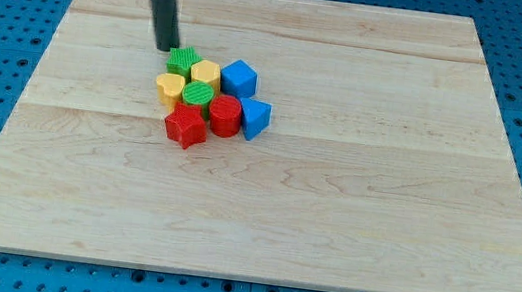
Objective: Group up all the blocks
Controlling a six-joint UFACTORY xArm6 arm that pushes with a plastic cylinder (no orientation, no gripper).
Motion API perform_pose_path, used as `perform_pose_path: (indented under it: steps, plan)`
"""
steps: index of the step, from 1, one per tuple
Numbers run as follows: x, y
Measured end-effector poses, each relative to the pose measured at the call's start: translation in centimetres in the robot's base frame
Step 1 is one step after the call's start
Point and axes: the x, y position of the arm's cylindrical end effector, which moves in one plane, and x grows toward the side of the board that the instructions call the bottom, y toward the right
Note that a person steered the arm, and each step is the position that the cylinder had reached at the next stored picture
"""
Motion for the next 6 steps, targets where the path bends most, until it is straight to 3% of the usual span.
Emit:
perform_pose_path:
  steps: [1, 3, 4, 6]
  plan:
    - [0.7, 3.5]
    - [3.7, 4.7]
    - [-1.2, 5.7]
    - [1.3, 12.6]
